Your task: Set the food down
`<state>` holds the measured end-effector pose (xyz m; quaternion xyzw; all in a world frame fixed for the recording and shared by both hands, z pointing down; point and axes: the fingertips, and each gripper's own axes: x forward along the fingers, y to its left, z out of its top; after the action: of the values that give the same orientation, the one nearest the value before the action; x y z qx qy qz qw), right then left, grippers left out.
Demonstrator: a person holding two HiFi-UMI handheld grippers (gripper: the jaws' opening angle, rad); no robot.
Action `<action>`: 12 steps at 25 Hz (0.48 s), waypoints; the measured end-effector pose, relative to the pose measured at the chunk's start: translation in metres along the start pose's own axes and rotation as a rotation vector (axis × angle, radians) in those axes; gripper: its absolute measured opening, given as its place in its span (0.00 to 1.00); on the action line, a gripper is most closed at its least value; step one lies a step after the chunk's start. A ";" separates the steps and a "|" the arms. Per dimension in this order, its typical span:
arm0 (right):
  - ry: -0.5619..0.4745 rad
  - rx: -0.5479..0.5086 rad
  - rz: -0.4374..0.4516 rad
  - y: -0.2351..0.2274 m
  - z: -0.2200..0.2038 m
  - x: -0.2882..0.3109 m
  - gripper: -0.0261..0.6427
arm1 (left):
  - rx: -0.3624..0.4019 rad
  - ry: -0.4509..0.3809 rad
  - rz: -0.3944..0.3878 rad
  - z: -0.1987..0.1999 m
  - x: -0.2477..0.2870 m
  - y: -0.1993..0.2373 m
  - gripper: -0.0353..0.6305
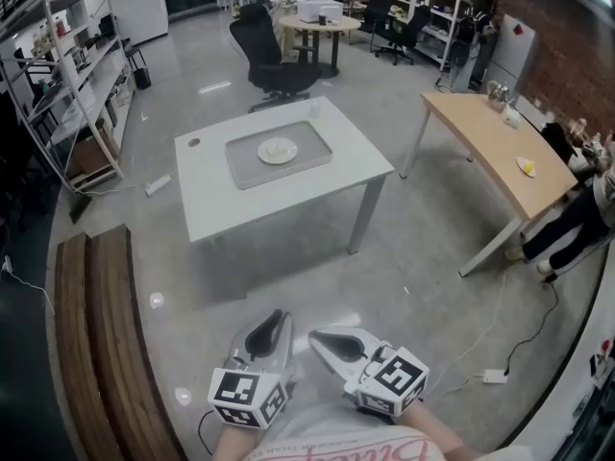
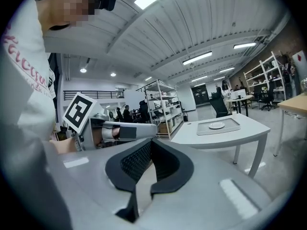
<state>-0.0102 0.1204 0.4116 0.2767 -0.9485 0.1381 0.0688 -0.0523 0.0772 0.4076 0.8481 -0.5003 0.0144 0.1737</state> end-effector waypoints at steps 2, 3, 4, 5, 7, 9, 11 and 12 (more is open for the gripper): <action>0.006 0.003 -0.009 -0.013 0.003 0.013 0.04 | -0.004 0.001 0.000 0.004 0.013 0.012 0.13; 0.008 0.003 -0.013 -0.019 0.005 0.019 0.04 | -0.006 0.002 -0.001 0.007 0.018 0.019 0.13; 0.009 0.001 -0.018 -0.023 0.008 0.026 0.04 | -0.008 0.002 -0.003 0.009 0.023 0.025 0.13; 0.010 -0.001 -0.022 -0.027 0.010 0.032 0.04 | -0.009 0.003 -0.006 0.012 0.028 0.031 0.13; 0.014 -0.004 -0.025 -0.033 0.016 0.044 0.04 | -0.010 0.006 -0.010 0.017 0.037 0.042 0.13; 0.021 -0.004 -0.024 -0.037 0.019 0.053 0.04 | -0.007 0.011 -0.014 0.022 0.043 0.050 0.13; 0.019 -0.002 -0.033 -0.040 0.022 0.061 0.04 | 0.005 0.013 -0.015 0.025 0.047 0.058 0.13; 0.010 -0.002 -0.043 -0.043 0.024 0.065 0.04 | 0.013 0.012 -0.016 0.026 0.050 0.062 0.13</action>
<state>-0.0423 0.0456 0.4117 0.2964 -0.9420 0.1372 0.0770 -0.0842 0.0003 0.4105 0.8531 -0.4924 0.0215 0.1713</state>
